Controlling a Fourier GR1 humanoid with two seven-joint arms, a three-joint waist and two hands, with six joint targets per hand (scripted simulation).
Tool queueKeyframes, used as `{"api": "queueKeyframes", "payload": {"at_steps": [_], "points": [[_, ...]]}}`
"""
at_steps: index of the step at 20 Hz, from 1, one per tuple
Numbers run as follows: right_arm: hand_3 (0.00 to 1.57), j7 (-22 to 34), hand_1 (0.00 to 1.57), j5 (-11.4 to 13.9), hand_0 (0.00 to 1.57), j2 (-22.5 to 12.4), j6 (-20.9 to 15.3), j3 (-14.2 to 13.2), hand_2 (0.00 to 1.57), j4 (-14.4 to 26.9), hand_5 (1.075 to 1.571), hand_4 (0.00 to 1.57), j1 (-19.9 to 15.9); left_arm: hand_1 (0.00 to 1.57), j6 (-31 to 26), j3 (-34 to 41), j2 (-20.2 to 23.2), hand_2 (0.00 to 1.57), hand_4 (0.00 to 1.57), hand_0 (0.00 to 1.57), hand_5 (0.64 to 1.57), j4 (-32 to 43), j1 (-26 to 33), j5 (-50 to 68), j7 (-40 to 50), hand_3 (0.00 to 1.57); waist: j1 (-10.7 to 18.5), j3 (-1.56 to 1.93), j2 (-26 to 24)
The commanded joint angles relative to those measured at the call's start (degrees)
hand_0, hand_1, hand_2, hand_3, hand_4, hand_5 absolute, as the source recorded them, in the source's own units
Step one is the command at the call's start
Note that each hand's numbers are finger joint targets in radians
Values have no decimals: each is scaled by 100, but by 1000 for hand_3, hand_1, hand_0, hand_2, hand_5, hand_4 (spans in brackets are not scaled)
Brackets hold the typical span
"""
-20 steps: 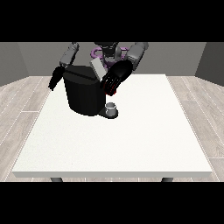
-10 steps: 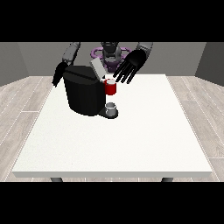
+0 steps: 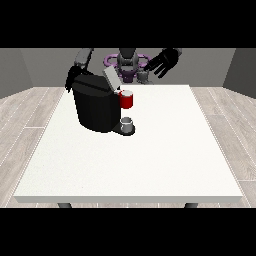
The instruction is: Insert the coffee pod into the coffee machine and close the lid
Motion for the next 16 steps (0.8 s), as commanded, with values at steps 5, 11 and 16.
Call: {"api": "queueKeyframes", "payload": {"at_steps": [5, 11, 16], "points": [[0, -36, 0, -201, 0, -28, 230, -29, 0, -259, 1571, 0, 485, 0, -150, 951, -1146, 0, 394, 0, 1571, 276, 1676, 1337, -306, 0, 794, 3, -1384], [0, 239, 0, -440, 0, -141, 973, 286, 0, -773, 1571, 0, 450, 0, -324, 830, -1191, 0, 442, 0, 1571, 186, 2426, 1388, -186, 0, 944, 9, -1888], [0, 654, 0, -312, 0, -240, 1124, 534, 0, -1175, 1571, 251, 108, 0, -423, 904, -1082, 0, 404, 0, 1571, -170, 2649, 1657, 71, 0, 1028, 9, -1922]]}}
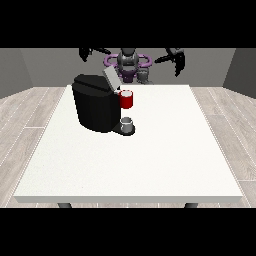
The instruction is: Insert the coffee pod into the coffee machine and close the lid
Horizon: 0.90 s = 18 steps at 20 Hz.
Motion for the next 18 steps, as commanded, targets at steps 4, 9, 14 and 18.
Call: {"api": "queueKeyframes", "payload": {"at_steps": [4, 9, 14, 18], "points": [[0, 492, 0, -76, 0, -299, 14, -326, 0, 236, 1571, 0, -711, 0, -66, -682, -257, 0, 429, 0, 1571, -627, 534, 703, 272, 0, 419, 4, -24], [0, 458, 0, -465, 0, -619, 280, -771, 0, 577, 1571, 175, -1040, 0, -197, -691, -261, 0, 396, 0, 1571, -1405, 688, 757, 335, 0, 645, 4, 562], [0, 488, 0, -841, 0, -548, 234, -1136, 0, 1185, 1571, 92, -1348, 0, -185, -1255, -262, 0, 382, 0, 1571, -1880, 927, 1138, 555, 0, 981, 6, 706], [0, 828, 0, -950, 0, -528, 351, -990, 0, 1155, 1571, 168, -1675, 0, 88, -1092, -218, 0, 346, 0, 1571, -2410, 1065, 1173, 711, 0, 597, 3, 1004]]}}
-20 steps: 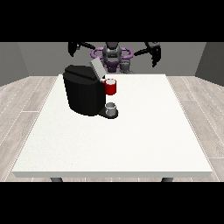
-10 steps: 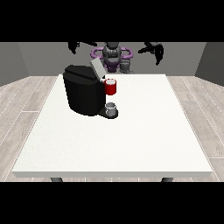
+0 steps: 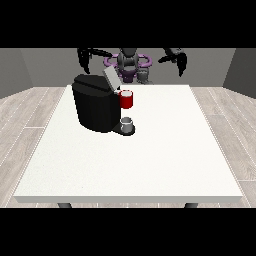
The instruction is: Insert the coffee pod into the coffee machine and close the lid
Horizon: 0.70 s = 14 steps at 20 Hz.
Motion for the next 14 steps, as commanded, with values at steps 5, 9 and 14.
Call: {"api": "queueKeyframes", "payload": {"at_steps": [5, 9, 14], "points": [[0, -61, 0, -88, 0, -237, 140, -88, 0, 546, 1571, 0, -438, 0, 17, -427, -32, 0, 301, 0, 1571, -1415, 667, 259, 387, 0, 95, -1, 360], [0, -258, 0, 3, 0, 118, 98, 222, 0, 574, 1571, 0, -560, 0, 36, -366, 185, 0, 374, 0, 1571, -1734, 933, 363, 358, 0, -32, -2, 617], [0, -41, 0, 121, 0, 170, -4, 412, 0, 640, 1571, 0, -1198, 0, 26, -153, 452, 0, 374, 0, 1571, -2002, 740, 644, 561, 0, -247, -3, 921]]}}
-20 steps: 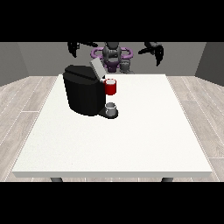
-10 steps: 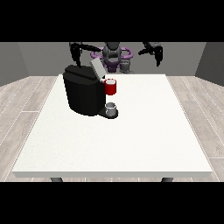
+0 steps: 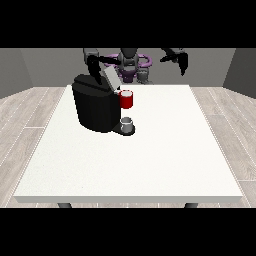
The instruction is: Insert the coffee pod into the coffee machine and close the lid
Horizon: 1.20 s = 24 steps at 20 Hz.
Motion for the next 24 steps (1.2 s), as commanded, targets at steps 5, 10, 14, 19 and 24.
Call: {"api": "queueKeyframes", "payload": {"at_steps": [5, 10, 14, 19, 24], "points": [[0, -12, 0, 95, 0, -37, 105, 151, 0, 253, 1571, 0, -524, 0, 19, 133, 280, 0, 336, 0, 1571, -556, 199, 268, 212, 0, -94, -1, 348], [0, -389, 0, 261, 0, -36, 41, 232, 0, 323, 1571, 163, -676, 0, 410, -68, 197, 0, 299, 0, 1571, -648, 323, -120, -6, 0, -165, -1, 628], [0, 47, 0, 318, 0, 84, -71, 361, 0, 253, 1571, 161, -1235, 0, 88, 53, 398, 0, 348, 0, 1571, -574, 129, 160, 256, 0, 14, -2, 543], [0, 103, 0, 481, 0, -91, 0, 449, 0, 246, 1571, 107, -1594, 0, 312, -203, 124, 0, 372, 0, 1571, -557, 195, -46, 148, 0, 120, -2, 693], [0, 51, 0, 616, 0, 248, -187, 641, 0, 220, 1571, 0, -1460, 0, 166, -318, 136, 0, 362, 0, 1571, -625, 265, -31, 74, 0, 355, -2, 728]]}}
